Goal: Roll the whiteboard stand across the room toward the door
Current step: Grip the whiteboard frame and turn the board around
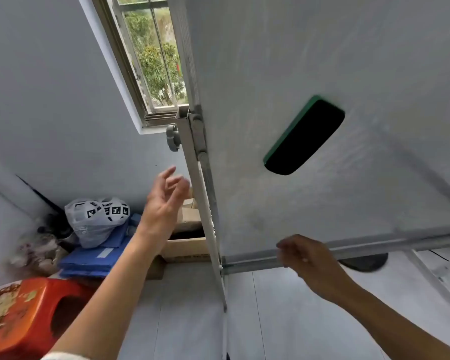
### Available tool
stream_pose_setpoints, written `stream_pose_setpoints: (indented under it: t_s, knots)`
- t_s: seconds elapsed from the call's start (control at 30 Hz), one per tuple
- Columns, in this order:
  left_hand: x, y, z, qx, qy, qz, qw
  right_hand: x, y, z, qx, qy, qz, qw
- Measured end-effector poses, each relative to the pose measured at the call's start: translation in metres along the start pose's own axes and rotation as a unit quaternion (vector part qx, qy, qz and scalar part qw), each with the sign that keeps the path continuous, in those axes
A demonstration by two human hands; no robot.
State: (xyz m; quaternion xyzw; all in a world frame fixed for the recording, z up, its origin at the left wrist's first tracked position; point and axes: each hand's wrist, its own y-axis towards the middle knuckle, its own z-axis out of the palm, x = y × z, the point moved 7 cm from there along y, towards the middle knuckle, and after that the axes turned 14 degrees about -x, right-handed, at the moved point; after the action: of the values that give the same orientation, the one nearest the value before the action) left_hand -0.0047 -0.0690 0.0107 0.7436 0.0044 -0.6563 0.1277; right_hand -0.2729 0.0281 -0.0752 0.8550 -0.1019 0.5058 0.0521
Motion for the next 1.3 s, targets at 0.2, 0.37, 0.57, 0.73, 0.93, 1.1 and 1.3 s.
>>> stream_pose_setpoints:
  t_s: [0.2,0.37,0.57,0.73,0.93,1.1,1.3]
  knots:
    - [-0.027,0.037,0.02,0.047,-0.028,-0.003,0.998,0.066,0.048,0.08,0.033,-0.053,-0.095,0.994]
    - [-0.015,0.045,0.031,0.036,-0.027,-0.019,0.999,0.099,0.068,0.119,0.008,-0.121,-0.119,0.985]
    - [-0.021,0.022,0.031,-0.023,-0.008,-0.006,1.0,0.106,0.065,0.119,-0.029,-0.184,-0.131,0.974]
    - [-0.027,-0.019,0.032,-0.044,-0.007,-0.013,0.999,0.108,0.046,0.101,-0.008,-0.222,-0.186,0.957]
    - [-0.034,-0.068,0.04,-0.068,0.006,-0.017,0.997,0.081,0.005,0.082,0.011,-0.212,-0.22,0.952]
    - [-0.034,-0.104,0.044,-0.066,-0.006,-0.016,0.998,0.065,-0.027,0.066,0.009,-0.213,-0.234,0.949]
    - [-0.039,-0.144,0.037,-0.052,0.0,0.0,0.999,0.044,-0.07,0.059,0.016,-0.21,-0.226,0.951]
